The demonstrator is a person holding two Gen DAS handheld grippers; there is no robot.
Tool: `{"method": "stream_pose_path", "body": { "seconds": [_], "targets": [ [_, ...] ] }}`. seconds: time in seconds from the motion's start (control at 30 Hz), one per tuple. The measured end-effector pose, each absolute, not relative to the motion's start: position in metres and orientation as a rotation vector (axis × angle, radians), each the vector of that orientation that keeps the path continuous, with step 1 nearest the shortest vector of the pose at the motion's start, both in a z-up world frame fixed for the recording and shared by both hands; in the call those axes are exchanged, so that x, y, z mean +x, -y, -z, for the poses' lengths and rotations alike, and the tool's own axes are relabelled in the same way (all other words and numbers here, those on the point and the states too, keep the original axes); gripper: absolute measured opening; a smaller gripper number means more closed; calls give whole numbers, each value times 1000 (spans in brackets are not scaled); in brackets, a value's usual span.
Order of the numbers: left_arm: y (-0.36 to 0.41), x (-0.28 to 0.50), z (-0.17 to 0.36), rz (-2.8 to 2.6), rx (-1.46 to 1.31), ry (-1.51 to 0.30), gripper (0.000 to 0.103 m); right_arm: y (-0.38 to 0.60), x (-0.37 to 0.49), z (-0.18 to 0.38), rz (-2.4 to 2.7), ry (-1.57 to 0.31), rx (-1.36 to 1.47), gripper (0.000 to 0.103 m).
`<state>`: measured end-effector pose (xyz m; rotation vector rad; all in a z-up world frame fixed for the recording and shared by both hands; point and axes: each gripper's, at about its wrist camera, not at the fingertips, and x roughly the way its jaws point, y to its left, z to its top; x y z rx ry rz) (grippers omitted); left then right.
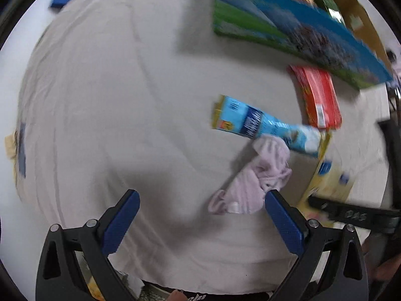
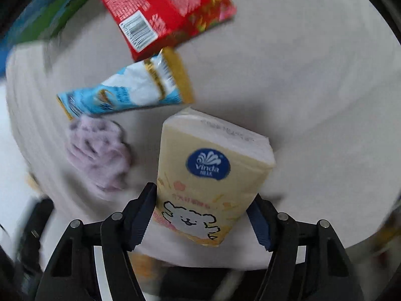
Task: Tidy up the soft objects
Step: 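Grasp the yellow Vinda tissue pack with the right gripper while the left grasps the lilac towel, then lower the tissue pack and towel into the box and open both grippers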
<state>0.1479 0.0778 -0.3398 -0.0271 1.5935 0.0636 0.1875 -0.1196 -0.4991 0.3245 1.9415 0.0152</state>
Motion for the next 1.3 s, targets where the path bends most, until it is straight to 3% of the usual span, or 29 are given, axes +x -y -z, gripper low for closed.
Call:
{"method": "stream_pose_path", "body": {
  "seconds": [0.13,0.23,0.37,0.4,0.47,0.83,0.9,1.1,1.3],
  "targets": [
    [-50,155,371,28,33,-1659,103,123,201,478,-12,-1832,21,72],
    [-34,164,390,53,105,-1663,101,128,207,474,-3,-1813,48,72],
    [-22,167,399,100,49,-1697,51,137,200,482,41,-1843,165,73],
    [-21,166,399,102,12,-1713,47,137,199,484,45,-1848,179,73],
    [-22,164,396,92,-45,-1721,46,137,194,486,41,-1866,175,66],
    [-24,149,416,60,-74,-1725,46,147,189,498,-4,-1882,132,67],
    [-19,149,412,54,-76,-1720,42,150,189,500,1,-1887,133,66],
    [-12,148,378,35,-92,-1669,40,156,170,485,-22,-1871,94,66],
    [-7,150,318,79,-140,-1590,40,165,166,432,-104,-1808,77,65]
  ]
}}
